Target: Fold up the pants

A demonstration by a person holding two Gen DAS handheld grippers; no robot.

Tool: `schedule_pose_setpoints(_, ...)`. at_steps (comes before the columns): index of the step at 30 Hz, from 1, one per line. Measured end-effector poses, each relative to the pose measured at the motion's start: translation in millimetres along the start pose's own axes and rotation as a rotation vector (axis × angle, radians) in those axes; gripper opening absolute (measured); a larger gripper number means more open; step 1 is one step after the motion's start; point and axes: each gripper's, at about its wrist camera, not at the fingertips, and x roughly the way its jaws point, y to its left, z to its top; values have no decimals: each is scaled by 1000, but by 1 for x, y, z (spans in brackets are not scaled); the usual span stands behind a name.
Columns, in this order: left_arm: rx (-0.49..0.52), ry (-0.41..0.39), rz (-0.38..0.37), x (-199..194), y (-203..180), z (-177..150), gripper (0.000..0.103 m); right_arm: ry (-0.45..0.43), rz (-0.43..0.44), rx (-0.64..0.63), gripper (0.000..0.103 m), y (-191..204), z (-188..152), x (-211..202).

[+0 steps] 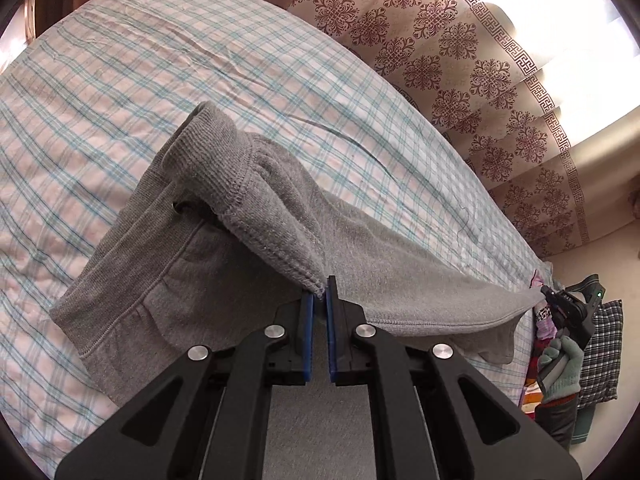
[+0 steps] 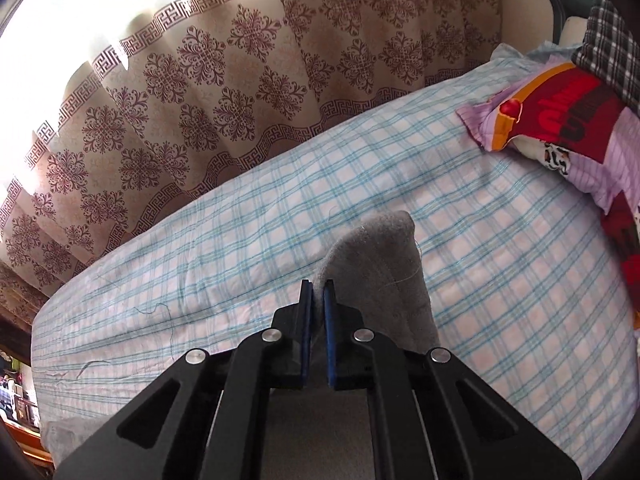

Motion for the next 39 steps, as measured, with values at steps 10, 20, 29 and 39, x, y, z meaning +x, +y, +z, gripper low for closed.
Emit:
schedule_pose_setpoints(10,5,-91,-68,-67,1,4,5,-80,100,36,5,-33,-48,-119)
schedule_pose_setpoints(20,17,-37,-24,-86,60,-44,5,-80,94,41,5,-64,-161,-201)
schedule_pose_setpoints(29,78,35,57,-69,96,-84,5,-12,15,63,5,-92,-257,-216)
schedule_pose_setpoints(39,274,28,267,-29,87,-110,5,138,-40,149,5,-137,-323,-181)
